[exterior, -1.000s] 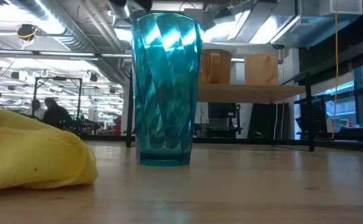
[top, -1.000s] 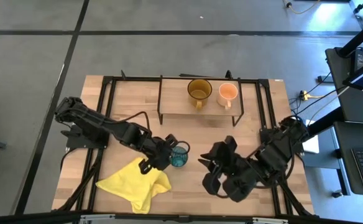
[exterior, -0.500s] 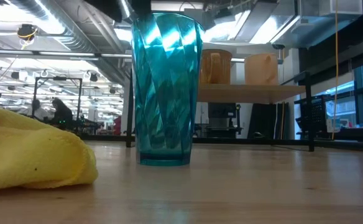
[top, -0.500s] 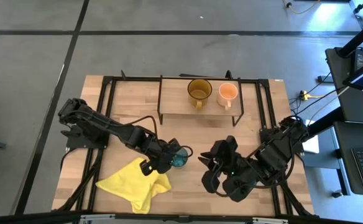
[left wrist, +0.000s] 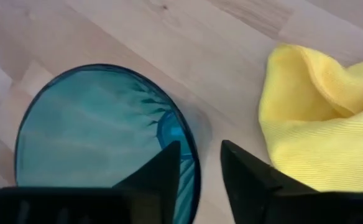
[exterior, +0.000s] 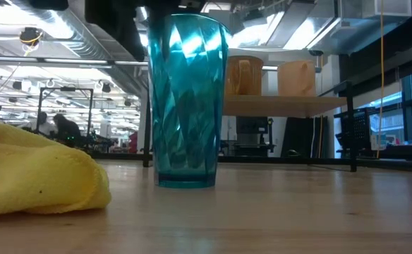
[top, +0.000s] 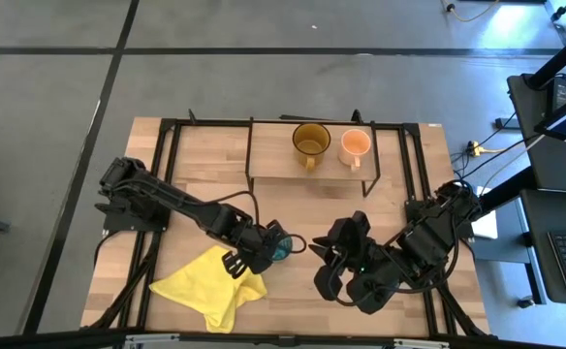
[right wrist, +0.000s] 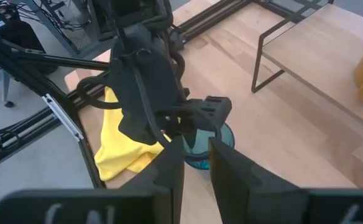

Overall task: Stack small to large cups/mugs on shelf
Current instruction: Put the blue glass on the shelf

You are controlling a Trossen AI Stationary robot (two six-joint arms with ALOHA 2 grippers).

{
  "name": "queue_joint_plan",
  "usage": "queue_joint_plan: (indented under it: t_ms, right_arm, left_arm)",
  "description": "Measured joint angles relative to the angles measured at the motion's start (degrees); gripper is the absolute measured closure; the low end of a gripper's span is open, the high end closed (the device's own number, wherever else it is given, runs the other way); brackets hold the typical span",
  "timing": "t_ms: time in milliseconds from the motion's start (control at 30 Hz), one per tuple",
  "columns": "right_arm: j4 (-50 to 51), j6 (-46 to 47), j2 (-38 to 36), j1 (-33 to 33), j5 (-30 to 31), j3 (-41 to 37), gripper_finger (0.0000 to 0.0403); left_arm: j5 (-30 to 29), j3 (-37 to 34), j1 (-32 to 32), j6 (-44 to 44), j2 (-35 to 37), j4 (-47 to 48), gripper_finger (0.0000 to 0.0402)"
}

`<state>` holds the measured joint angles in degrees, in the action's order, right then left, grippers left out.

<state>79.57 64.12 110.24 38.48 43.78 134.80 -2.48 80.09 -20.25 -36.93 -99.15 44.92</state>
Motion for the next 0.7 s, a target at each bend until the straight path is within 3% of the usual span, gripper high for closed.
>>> queue_joint_plan:
  t_ms: [200,400,500,700]
  right_arm:
    - [0.0,0.0,0.0,0.0,-0.3,0.0,0.0328]
    - [0.9,0.0,0.0,0.0,-0.7,0.0,0.0328]
    - [3.0,1.1,0.0,0.0,-1.9,0.0,0.0328]
    - [6.3,3.2,0.0,0.6,-2.2,0.0,0.0328]
  left_arm:
    - [-2.5,0.0,0.0,0.3,0.0,0.5,0.0382]
    - [-2.8,1.1,0.0,2.0,0.4,2.5,0.0389]
    - [-5.3,8.5,0.0,2.1,0.4,14.3,0.0395]
    - [-13.6,31.1,3.2,2.1,0.4,36.8,0.0397]
